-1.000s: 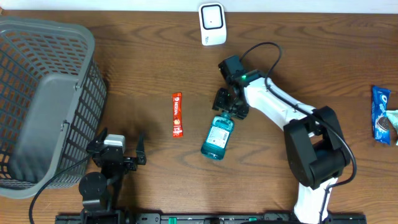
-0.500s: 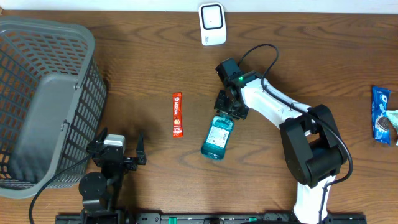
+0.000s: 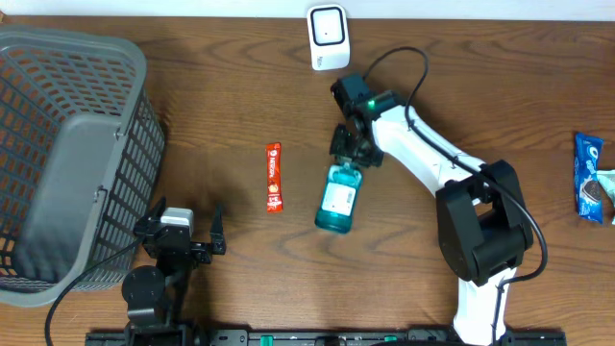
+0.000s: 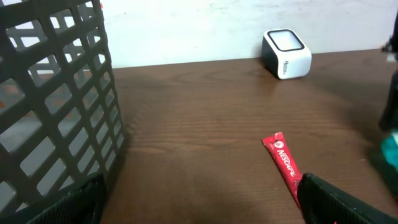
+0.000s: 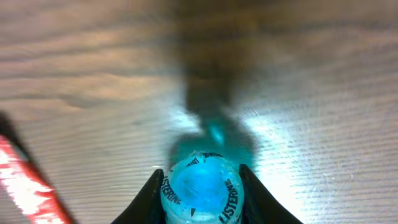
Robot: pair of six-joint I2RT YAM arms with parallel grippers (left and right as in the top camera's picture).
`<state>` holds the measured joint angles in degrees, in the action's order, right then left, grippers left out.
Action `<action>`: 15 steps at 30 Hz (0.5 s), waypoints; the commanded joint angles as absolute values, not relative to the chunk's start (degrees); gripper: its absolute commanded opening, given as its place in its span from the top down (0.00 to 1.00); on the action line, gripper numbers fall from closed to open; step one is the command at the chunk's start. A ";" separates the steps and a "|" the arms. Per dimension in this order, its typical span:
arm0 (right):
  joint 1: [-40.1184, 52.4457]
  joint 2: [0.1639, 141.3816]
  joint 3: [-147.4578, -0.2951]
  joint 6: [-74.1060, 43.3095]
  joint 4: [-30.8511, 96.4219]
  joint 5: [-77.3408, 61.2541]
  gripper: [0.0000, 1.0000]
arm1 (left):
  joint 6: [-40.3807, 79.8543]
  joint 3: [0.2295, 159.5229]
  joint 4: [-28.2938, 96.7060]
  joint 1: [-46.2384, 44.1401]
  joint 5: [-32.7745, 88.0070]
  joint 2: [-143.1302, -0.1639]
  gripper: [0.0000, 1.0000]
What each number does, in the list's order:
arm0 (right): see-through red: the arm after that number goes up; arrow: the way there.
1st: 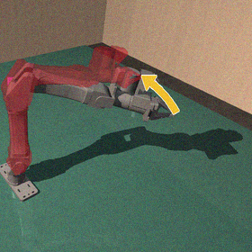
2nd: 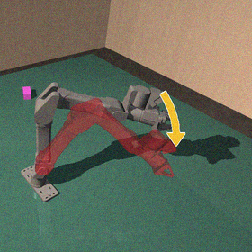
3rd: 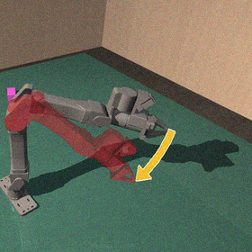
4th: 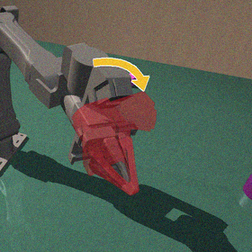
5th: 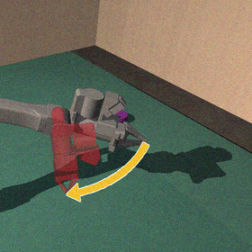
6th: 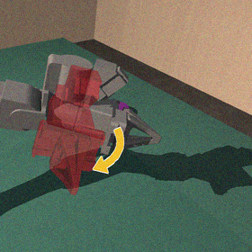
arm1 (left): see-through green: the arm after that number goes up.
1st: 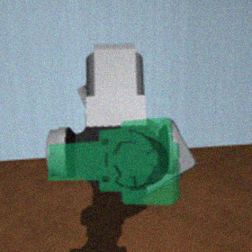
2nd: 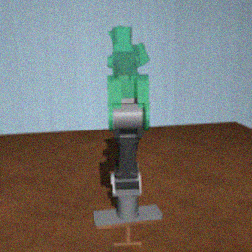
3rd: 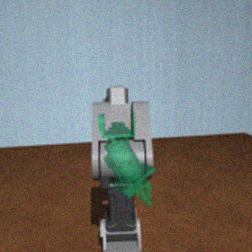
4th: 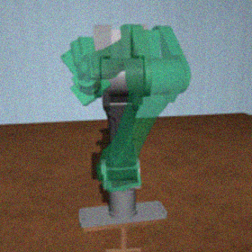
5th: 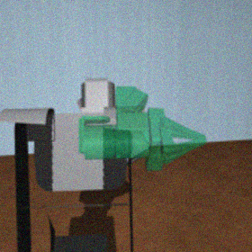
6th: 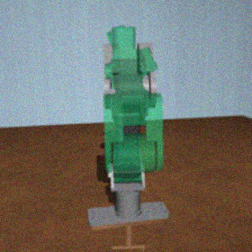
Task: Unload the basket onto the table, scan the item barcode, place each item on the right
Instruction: 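Lift the Listerine bottle and carry it toward the scanner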
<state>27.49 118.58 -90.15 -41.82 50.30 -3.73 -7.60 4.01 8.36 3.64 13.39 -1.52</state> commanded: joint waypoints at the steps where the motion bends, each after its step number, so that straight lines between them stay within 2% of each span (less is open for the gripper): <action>1: 27.42 118.34 -93.54 -39.48 51.16 -3.09 0.82 | -8.32 3.11 9.82 3.40 13.65 -1.41 0.02; 15: 27.46 118.32 -100.49 -36.93 53.06 -3.07 0.85 | -8.32 3.11 9.82 3.40 13.65 -1.41 0.02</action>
